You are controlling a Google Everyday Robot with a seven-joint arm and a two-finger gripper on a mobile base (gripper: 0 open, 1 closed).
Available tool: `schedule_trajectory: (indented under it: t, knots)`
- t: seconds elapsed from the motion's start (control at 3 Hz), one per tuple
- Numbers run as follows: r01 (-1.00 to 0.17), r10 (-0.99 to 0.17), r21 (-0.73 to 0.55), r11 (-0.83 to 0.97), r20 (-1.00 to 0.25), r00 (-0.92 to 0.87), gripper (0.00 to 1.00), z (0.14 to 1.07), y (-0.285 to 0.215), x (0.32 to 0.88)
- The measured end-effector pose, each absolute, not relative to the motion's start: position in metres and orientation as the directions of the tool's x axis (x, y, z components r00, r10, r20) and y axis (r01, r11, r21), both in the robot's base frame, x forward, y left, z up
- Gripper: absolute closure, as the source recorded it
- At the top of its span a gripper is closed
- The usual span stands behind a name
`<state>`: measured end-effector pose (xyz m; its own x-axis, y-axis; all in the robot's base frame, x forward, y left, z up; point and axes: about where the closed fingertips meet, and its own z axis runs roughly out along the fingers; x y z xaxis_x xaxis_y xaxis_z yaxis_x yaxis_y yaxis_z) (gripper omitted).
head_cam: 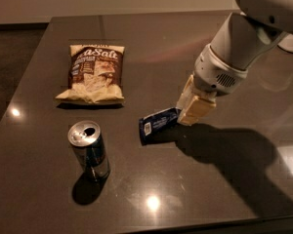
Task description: Move rxbar blueberry near redbull can
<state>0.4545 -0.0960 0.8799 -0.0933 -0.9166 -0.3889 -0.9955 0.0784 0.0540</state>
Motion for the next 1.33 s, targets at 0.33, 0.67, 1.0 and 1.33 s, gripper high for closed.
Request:
schedule_trajectory:
  t: [0.33,0.67,1.0,1.33]
  knots:
    - [-0.998,-0.920,0.064,0.014,-0.389,-0.038,1.00,0.876,-0.084,0.442]
    - [-0.997,-0.925,0.072,-0.038,-0.379,0.008,1.00,0.863,-0.073,0.434]
    - [-0.995,-0.927,0.079,-0.065,-0.375,0.031,0.82,0.856,-0.063,0.429]
    - [-0.991,-0.920,0.083,-0.104,-0.386,0.064,0.58,0.856,-0.050,0.423]
